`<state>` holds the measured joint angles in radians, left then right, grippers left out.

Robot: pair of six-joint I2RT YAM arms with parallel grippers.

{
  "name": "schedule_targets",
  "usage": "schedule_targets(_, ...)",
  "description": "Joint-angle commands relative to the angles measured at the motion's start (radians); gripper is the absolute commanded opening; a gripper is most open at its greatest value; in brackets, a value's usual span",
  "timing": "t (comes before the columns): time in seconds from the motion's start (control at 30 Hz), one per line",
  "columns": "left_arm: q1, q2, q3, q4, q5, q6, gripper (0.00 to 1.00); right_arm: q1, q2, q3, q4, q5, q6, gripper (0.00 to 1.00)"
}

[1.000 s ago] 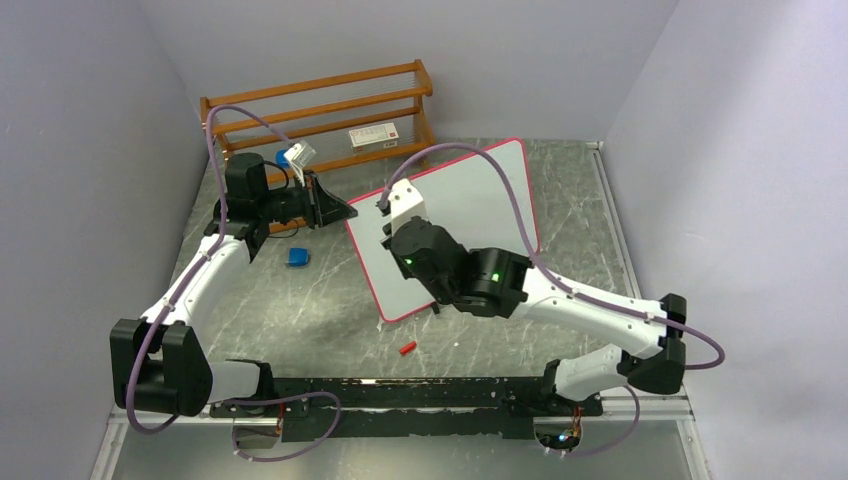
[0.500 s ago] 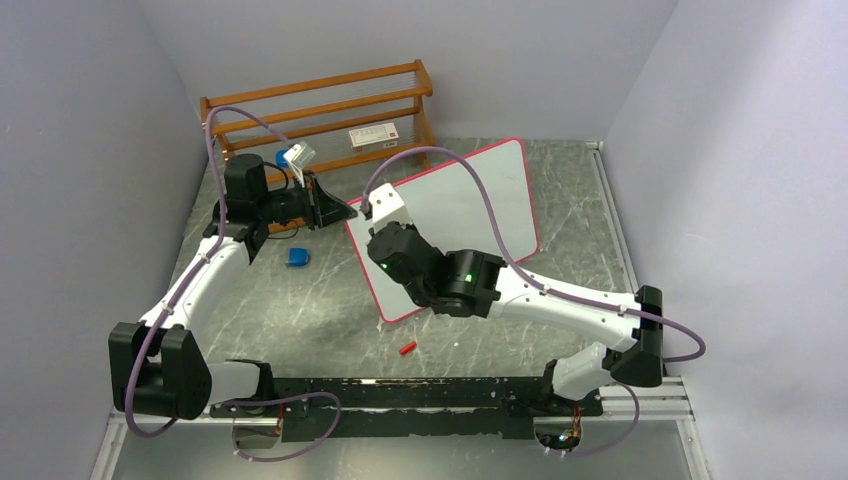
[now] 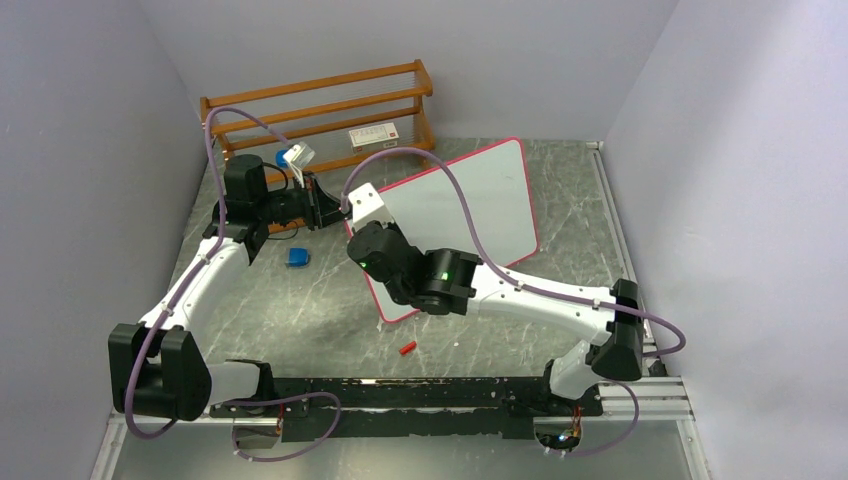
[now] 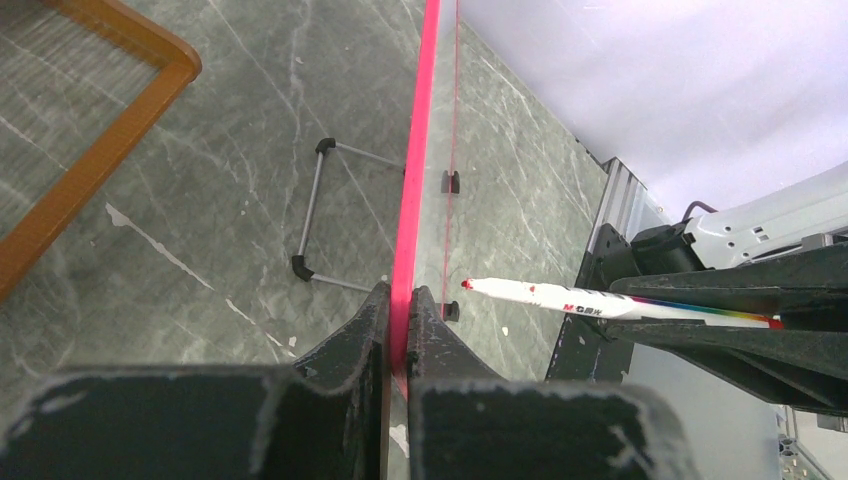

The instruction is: Write a sentence on the whiteboard

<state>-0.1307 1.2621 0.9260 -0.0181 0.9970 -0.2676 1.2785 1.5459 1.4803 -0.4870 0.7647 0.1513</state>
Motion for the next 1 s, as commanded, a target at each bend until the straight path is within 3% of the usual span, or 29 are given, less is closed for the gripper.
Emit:
schedule_targets(0.0,-0.007,-0.008,-0.018,-0.009,-0.007,0.029,0.05,0.002,0.016,0.044,0.013,0.044,-0.007,0.0)
schedule_targets(0.97,-0.01,0.006,-0.021,0.003,0.014,0.021,0.05,-0.042,0.056,0.062,-0.014,0.013,0.005,0.0)
